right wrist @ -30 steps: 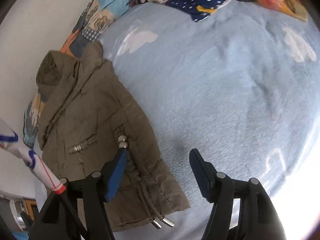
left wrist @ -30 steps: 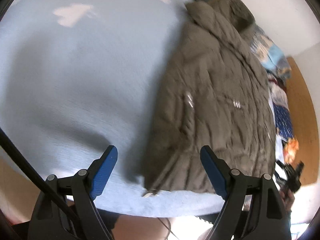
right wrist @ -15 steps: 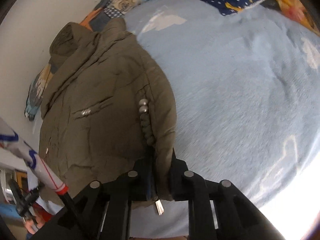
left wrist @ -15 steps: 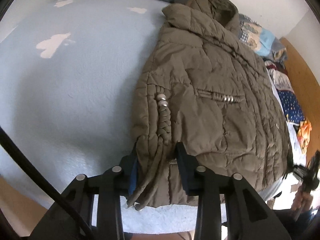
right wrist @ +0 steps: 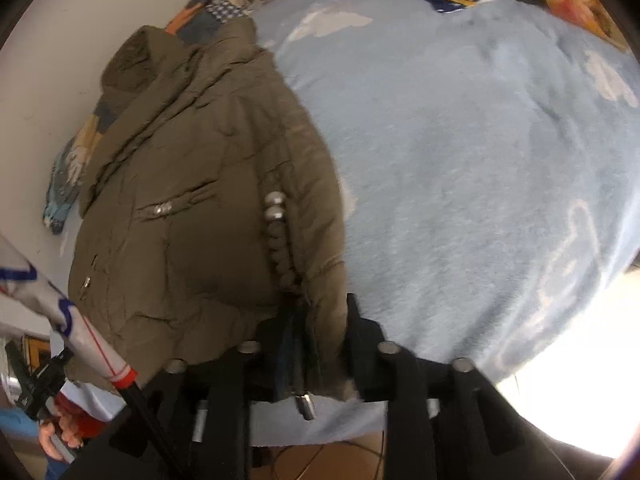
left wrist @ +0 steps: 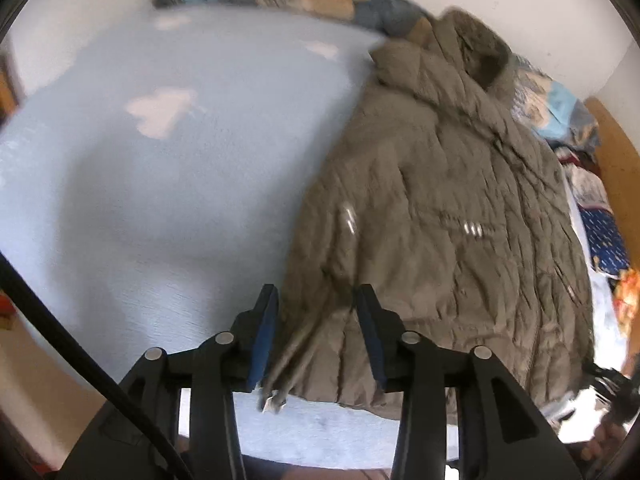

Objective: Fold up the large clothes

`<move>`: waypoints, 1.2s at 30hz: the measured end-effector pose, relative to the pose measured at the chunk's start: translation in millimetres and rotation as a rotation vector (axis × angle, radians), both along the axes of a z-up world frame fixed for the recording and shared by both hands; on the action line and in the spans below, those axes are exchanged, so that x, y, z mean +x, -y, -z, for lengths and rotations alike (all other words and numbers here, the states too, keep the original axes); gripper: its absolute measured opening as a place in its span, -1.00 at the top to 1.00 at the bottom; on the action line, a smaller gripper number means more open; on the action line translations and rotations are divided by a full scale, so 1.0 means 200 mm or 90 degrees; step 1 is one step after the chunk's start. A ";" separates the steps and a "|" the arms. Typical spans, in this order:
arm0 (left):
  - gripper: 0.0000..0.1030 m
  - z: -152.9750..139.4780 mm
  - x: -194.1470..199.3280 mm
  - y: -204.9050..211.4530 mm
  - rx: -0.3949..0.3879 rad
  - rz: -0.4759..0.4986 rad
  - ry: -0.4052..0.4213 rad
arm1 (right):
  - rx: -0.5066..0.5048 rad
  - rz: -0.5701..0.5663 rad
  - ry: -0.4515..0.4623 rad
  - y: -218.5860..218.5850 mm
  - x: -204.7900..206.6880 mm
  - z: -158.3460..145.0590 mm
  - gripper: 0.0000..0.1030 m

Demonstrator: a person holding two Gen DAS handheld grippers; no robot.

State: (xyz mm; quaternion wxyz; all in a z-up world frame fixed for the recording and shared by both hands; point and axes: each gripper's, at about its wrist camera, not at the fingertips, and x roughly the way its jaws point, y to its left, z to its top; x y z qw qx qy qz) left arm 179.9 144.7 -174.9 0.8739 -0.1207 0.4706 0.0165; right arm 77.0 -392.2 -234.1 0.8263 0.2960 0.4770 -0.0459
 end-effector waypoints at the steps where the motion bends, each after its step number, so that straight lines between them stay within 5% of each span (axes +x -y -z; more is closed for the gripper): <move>1: 0.14 -0.06 -0.02 -0.02 0.024 -0.018 0.026 | -0.013 0.015 0.003 0.01 -0.02 -0.03 0.17; 5: -0.02 -0.22 -0.10 0.01 0.062 -0.038 0.114 | -0.108 0.081 0.074 0.04 -0.12 -0.23 0.03; 8: -0.17 -0.28 -0.15 0.17 0.090 0.020 0.127 | -0.110 0.026 0.124 -0.09 -0.06 -0.33 0.03; 10: -0.37 -0.22 -0.16 0.33 0.091 0.074 0.099 | -0.121 -0.030 0.129 -0.23 0.02 -0.36 -0.01; 16: -0.37 0.16 -0.17 0.68 0.114 0.174 -0.075 | -0.153 -0.150 0.007 -0.56 0.25 -0.14 -0.11; 18: -0.37 0.14 -0.19 0.74 0.154 0.186 -0.071 | -0.186 -0.158 0.001 -0.59 0.25 -0.14 -0.11; 26: -0.37 -0.59 -0.19 0.77 0.098 0.194 0.118 | -0.117 -0.147 0.134 -0.55 0.11 -0.55 -0.12; 31: -0.37 -1.14 -0.04 0.79 0.057 0.208 0.203 | -0.128 -0.181 0.225 -0.60 0.11 -1.03 -0.12; 36: -0.40 -1.46 0.13 0.80 0.049 0.215 0.274 | -0.132 -0.188 0.316 -0.58 0.15 -1.53 -0.34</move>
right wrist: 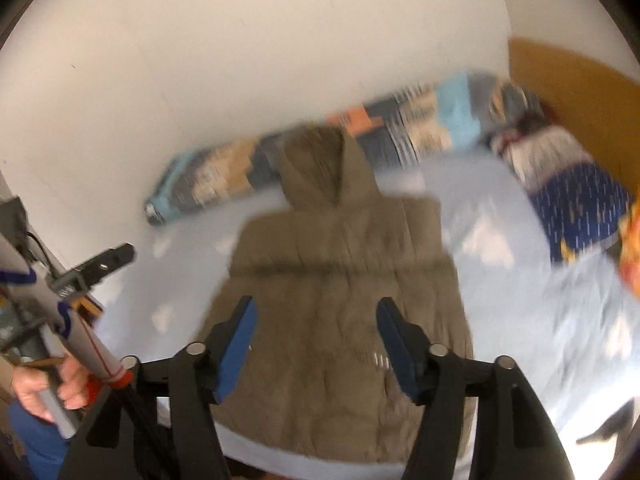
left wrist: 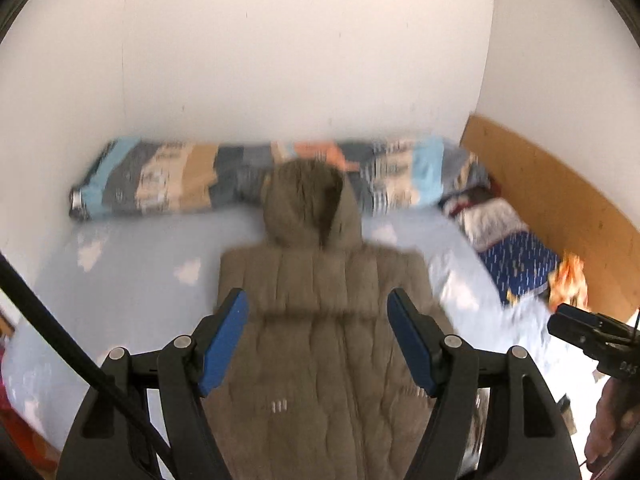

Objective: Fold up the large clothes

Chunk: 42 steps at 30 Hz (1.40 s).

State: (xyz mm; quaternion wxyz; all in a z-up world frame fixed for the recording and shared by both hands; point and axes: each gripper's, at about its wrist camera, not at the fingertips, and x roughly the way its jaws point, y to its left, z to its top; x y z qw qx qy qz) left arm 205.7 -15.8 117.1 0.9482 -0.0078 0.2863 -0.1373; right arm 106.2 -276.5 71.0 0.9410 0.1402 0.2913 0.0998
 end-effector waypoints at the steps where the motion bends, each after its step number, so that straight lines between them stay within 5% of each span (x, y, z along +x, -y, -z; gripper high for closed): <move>1: -0.40 -0.04 0.04 0.01 -0.005 0.000 0.001 | -0.012 0.000 0.009 -0.01 0.02 -0.07 -0.34; 6: -0.41 -0.15 0.43 0.04 0.030 -0.003 -0.035 | -0.082 -0.011 0.014 -0.06 0.32 -0.35 -0.34; 13: -0.43 0.00 1.15 0.04 0.100 -0.006 -0.122 | -0.148 -0.022 -0.055 -0.07 1.01 -0.40 -0.34; 22: -0.44 0.60 2.24 -0.01 0.015 -0.069 -0.230 | -0.138 -0.007 -0.124 -0.03 2.16 -0.05 -0.34; 26: -0.44 0.72 2.53 0.03 -0.005 -0.064 -0.219 | -0.123 0.015 -0.128 -0.03 2.59 0.16 -0.34; 31: -0.44 0.83 2.78 0.15 -0.030 -0.032 -0.181 | -0.129 0.016 -0.084 -0.05 2.92 0.24 -0.34; 34: -0.45 0.95 2.88 0.23 -0.002 -0.049 -0.190 | -0.174 0.032 -0.096 -0.08 3.09 0.31 -0.34; 35: -0.30 0.98 2.89 0.25 0.012 -0.059 -0.177 | -0.183 0.035 -0.100 -0.08 3.13 0.33 -0.18; 36: 0.37 1.01 2.90 0.27 0.029 -0.068 -0.172 | -0.186 0.036 -0.101 -0.07 3.16 0.37 0.68; 37: 0.67 1.05 2.91 0.29 0.038 -0.063 -0.186 | -0.183 0.031 -0.113 -0.07 3.19 0.40 0.89; 42: 0.76 1.02 2.74 0.23 0.013 -0.024 -0.159 | -0.151 0.051 -0.058 0.01 3.05 0.38 0.90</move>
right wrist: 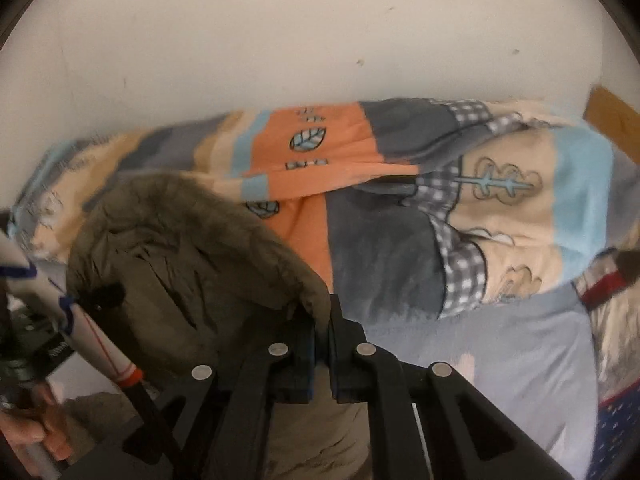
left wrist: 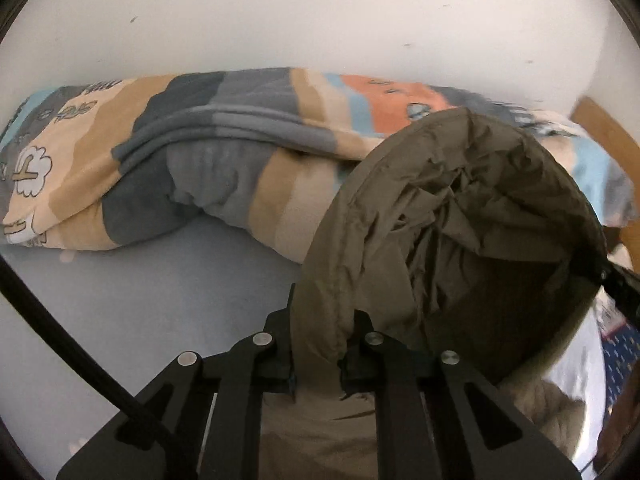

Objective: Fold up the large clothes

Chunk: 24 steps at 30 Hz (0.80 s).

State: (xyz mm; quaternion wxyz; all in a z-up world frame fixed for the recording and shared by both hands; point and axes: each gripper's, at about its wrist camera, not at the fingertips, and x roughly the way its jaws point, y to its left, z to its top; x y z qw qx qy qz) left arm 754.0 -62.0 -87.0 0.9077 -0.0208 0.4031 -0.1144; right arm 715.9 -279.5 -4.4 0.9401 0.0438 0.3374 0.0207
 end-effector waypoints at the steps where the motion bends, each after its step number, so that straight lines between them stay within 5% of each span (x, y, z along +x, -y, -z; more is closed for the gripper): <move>1: 0.76 -0.03 -0.07 -0.03 -0.011 0.011 0.007 | 0.016 0.002 0.007 0.02 -0.06 -0.02 0.90; 8: 0.75 -0.25 -0.67 -0.12 -0.033 0.089 0.030 | 0.036 -0.049 0.049 0.08 -0.59 -0.17 0.90; 13: 0.75 -0.23 -1.08 -0.20 -0.054 0.108 0.006 | 0.057 -0.072 0.057 0.10 -1.04 -0.14 0.90; 18: 0.73 0.05 -1.36 -0.25 -0.051 0.059 -0.025 | 0.067 -0.081 0.043 0.06 -1.41 0.08 0.90; 22: 0.64 0.30 -1.43 -0.25 -0.037 0.026 -0.080 | 0.044 -0.066 -0.010 -0.02 -1.42 0.39 0.90; 24: 0.38 0.31 -1.47 -0.24 -0.027 0.015 -0.082 | 0.046 -0.050 -0.048 -0.03 -1.40 0.55 0.90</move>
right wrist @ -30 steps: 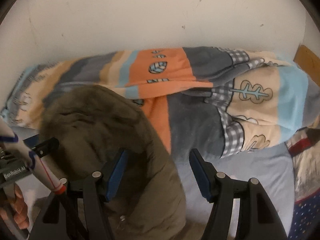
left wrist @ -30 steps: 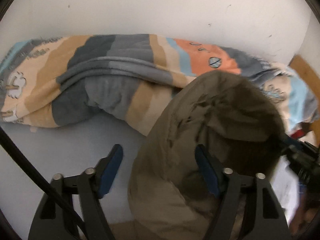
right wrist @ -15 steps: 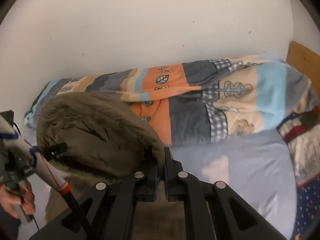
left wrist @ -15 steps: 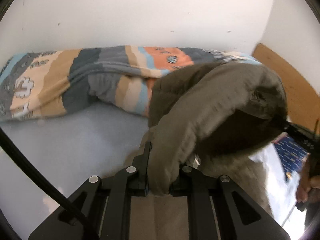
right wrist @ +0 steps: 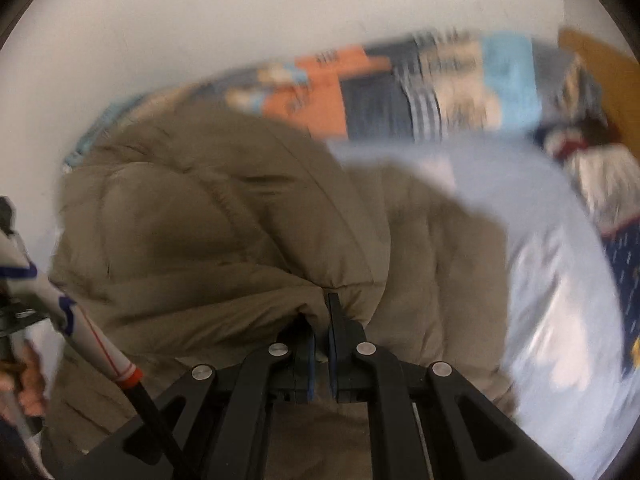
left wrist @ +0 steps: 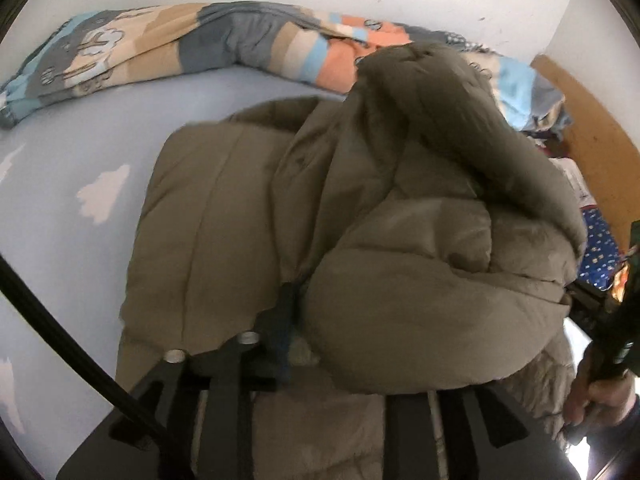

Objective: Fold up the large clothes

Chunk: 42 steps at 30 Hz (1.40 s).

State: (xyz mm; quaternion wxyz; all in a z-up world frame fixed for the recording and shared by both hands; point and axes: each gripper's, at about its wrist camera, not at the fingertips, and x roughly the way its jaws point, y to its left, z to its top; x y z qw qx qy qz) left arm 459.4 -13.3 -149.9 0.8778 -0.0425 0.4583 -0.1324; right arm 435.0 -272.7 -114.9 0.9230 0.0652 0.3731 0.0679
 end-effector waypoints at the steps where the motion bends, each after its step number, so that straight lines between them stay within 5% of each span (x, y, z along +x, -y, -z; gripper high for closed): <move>1: 0.36 -0.01 -0.03 -0.01 0.000 0.001 0.001 | -0.002 0.003 -0.010 -0.01 0.00 0.07 0.90; 5: 0.11 -0.06 -0.10 -0.04 0.016 0.004 0.008 | -0.006 0.016 -0.003 -0.03 0.00 0.13 0.89; 11: 0.11 -0.09 -0.25 -0.15 0.019 0.029 -0.014 | -0.030 0.025 0.006 -0.03 -0.02 0.13 0.88; 17: 0.11 -0.22 -0.38 -0.19 0.025 0.028 0.024 | -0.044 0.034 0.024 -0.04 -0.10 0.08 0.82; 22: 0.10 -0.33 -0.35 -0.12 0.029 0.054 0.055 | -0.082 0.017 0.019 -0.02 -0.23 0.00 0.49; 28: 0.10 -0.38 -0.26 0.04 0.026 0.075 0.076 | -0.015 0.022 0.042 0.07 -0.39 -0.12 0.49; 33: 0.05 -0.45 -0.08 0.23 0.040 0.076 0.095 | 0.084 0.025 0.082 0.07 -0.29 -0.29 0.42; 37: 0.04 -0.39 0.10 0.33 0.042 0.066 0.082 | 0.077 0.031 0.091 0.01 -0.13 -0.29 -0.07; 42: 0.03 -0.13 0.24 0.36 0.065 0.045 0.027 | 0.054 0.033 0.037 -0.06 0.06 -0.13 -0.13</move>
